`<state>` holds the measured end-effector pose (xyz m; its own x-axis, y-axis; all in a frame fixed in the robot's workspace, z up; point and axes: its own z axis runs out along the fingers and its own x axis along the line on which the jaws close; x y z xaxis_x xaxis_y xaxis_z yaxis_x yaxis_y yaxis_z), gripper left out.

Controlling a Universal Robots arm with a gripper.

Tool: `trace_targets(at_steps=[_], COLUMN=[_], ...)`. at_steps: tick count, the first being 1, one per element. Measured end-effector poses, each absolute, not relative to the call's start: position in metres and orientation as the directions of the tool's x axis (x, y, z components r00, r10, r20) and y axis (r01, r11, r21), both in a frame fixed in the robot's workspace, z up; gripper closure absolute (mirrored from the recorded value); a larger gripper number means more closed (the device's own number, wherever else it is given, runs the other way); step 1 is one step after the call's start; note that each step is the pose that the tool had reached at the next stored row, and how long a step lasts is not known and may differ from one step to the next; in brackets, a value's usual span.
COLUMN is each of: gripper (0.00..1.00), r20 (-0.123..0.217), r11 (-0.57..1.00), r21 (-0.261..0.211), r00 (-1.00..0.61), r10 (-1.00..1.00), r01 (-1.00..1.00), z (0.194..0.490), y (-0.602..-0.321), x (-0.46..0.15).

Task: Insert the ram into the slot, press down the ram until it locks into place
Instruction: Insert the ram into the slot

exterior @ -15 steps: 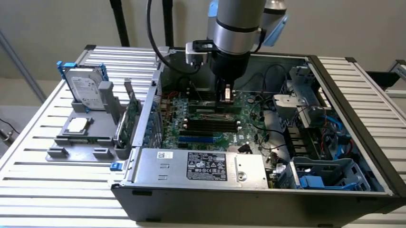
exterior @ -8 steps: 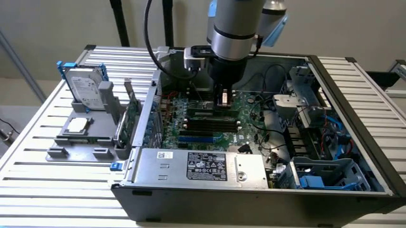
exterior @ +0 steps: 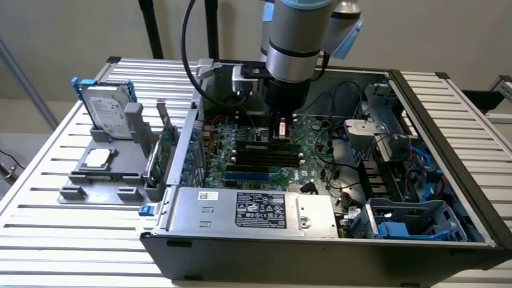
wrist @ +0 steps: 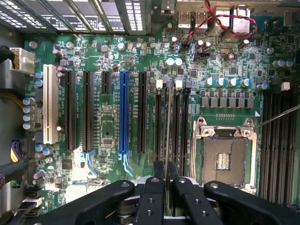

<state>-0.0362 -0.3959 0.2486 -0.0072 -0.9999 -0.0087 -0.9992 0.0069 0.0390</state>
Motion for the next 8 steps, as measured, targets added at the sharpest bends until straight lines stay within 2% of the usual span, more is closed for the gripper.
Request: trace_targets(at_steps=[8], gripper=[0.86], r20=[-0.005], r11=[0.007], r21=[0.04], r00=[-0.007], r10=[-1.0], r01=[-0.999], z=[0.2439], y=[-0.3961], x=[-0.0338])
